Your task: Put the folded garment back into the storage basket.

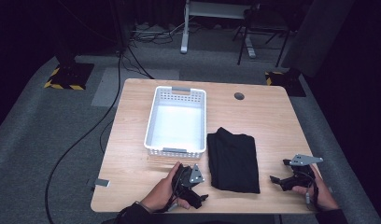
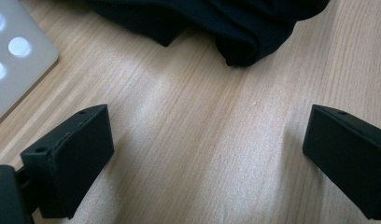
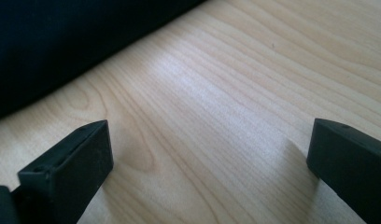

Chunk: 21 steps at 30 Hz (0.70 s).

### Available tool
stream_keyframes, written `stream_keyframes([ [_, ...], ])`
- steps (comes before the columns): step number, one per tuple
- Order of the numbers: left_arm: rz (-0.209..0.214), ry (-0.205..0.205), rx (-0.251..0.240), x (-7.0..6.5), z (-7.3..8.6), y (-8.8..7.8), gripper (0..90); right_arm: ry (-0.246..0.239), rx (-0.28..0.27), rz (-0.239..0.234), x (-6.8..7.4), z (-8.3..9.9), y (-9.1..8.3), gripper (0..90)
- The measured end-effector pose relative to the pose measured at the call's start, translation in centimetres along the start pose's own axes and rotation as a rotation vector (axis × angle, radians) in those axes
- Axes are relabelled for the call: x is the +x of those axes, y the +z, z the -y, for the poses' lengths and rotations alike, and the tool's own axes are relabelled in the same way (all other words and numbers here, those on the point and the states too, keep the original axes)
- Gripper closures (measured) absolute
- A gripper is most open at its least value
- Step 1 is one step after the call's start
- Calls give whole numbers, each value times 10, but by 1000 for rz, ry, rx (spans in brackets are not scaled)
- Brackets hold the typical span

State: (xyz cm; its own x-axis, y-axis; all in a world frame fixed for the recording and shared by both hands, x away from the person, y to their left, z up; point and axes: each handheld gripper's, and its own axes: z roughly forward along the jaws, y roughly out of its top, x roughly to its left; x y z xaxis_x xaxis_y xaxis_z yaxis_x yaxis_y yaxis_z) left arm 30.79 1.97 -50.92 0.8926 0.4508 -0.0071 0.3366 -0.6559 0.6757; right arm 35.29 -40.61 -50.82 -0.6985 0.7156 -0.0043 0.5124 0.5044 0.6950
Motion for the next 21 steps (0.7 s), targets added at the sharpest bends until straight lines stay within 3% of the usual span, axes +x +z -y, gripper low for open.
stream_keyframes([
  [13,-4,-1,16,-1,-3,1,11,15,-15,15,1,3,-1,4],
  [21,-10,-8,61,-3,-8,1,12,17,-16,17,1,3,-1,4],
])
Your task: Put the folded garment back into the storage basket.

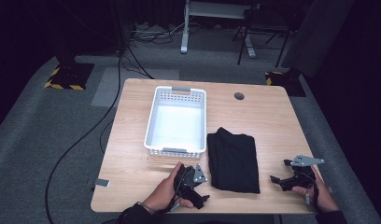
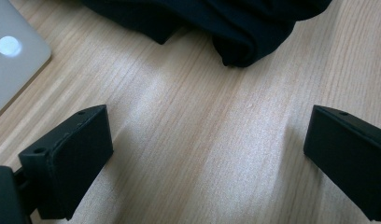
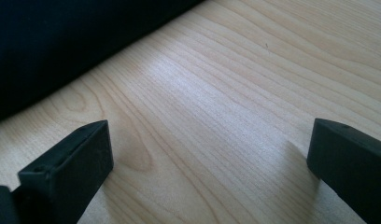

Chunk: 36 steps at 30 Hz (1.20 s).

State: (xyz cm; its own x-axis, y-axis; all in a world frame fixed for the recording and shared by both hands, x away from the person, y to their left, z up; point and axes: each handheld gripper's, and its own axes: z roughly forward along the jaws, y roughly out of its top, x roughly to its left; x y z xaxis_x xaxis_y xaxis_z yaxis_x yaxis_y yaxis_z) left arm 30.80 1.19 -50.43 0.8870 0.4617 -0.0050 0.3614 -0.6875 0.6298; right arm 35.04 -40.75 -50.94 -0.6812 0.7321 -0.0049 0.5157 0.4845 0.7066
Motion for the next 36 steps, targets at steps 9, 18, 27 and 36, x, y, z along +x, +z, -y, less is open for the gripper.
stream_keyframes([
  [9,-4,-12,33,-5,-9,2,37,2,1,1,0,0,0,4],
  [18,-4,-14,34,-7,-16,6,41,3,2,3,0,0,-1,4],
  [27,-6,-13,36,-9,-24,11,41,4,1,4,0,1,-1,4],
  [36,-16,-16,46,-10,-29,16,45,4,1,4,0,1,-1,4],
])
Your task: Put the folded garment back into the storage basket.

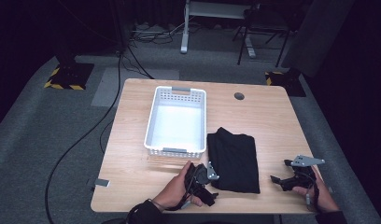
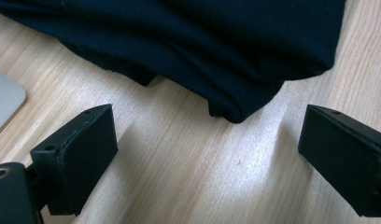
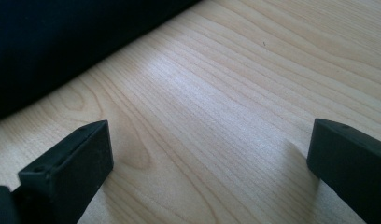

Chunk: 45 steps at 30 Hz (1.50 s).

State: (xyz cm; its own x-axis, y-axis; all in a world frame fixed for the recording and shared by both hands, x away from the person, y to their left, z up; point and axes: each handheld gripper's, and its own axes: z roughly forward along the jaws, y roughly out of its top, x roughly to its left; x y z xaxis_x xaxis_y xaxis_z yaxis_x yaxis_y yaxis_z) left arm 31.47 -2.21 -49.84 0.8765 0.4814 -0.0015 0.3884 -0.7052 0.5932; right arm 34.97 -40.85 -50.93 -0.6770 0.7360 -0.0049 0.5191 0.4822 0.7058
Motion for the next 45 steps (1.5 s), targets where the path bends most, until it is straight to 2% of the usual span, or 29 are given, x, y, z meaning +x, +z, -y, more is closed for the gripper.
stream_keyframes([
  [11,-7,-18,1,-1,-7,6,46,0,0,0,0,0,0,4],
  [22,-16,-36,-24,-5,-14,13,48,0,0,0,0,0,0,4],
  [30,-15,-23,-49,-10,-15,16,59,0,0,0,0,0,0,4],
  [33,-11,-14,-68,-13,-15,13,171,0,0,0,0,0,0,4],
  [36,-10,-16,-104,-13,-14,12,364,0,0,0,0,0,0,4],
  [39,-2,18,-105,-18,-14,10,549,0,0,0,0,0,0,4],
  [42,-3,50,-103,-20,-15,10,613,0,0,0,0,0,0,4],
  [45,16,50,-105,-18,-15,10,633,0,0,0,0,0,0,4],
])
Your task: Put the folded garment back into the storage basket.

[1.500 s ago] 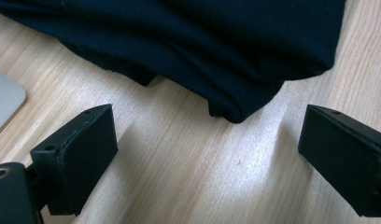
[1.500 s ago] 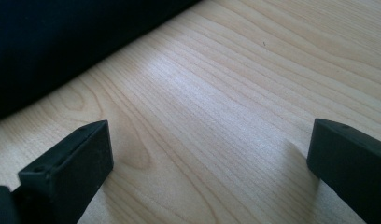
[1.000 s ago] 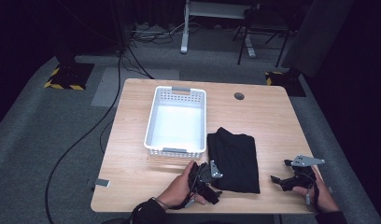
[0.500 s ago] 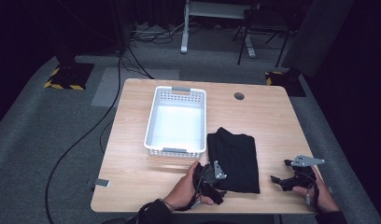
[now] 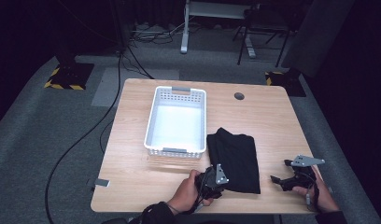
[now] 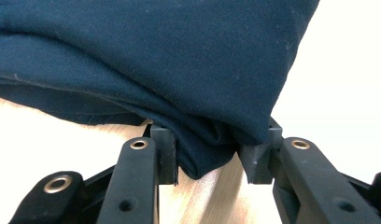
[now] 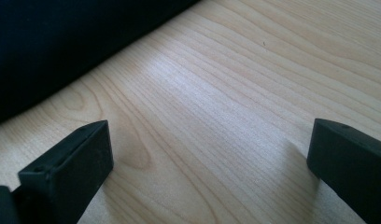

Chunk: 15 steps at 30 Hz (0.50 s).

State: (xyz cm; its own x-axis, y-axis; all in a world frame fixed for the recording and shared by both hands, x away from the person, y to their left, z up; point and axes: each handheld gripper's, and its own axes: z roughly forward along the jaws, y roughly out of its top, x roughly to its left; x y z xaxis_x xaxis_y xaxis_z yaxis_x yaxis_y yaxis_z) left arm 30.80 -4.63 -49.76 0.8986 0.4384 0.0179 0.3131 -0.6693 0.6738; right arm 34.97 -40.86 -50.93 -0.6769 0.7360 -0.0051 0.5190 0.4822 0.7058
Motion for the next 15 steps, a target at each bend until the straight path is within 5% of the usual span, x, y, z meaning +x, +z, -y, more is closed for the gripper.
stream_keyframes([
  [15,20,2,2,3,0,0,631,3,49,36,2,-6,-1,6],
])
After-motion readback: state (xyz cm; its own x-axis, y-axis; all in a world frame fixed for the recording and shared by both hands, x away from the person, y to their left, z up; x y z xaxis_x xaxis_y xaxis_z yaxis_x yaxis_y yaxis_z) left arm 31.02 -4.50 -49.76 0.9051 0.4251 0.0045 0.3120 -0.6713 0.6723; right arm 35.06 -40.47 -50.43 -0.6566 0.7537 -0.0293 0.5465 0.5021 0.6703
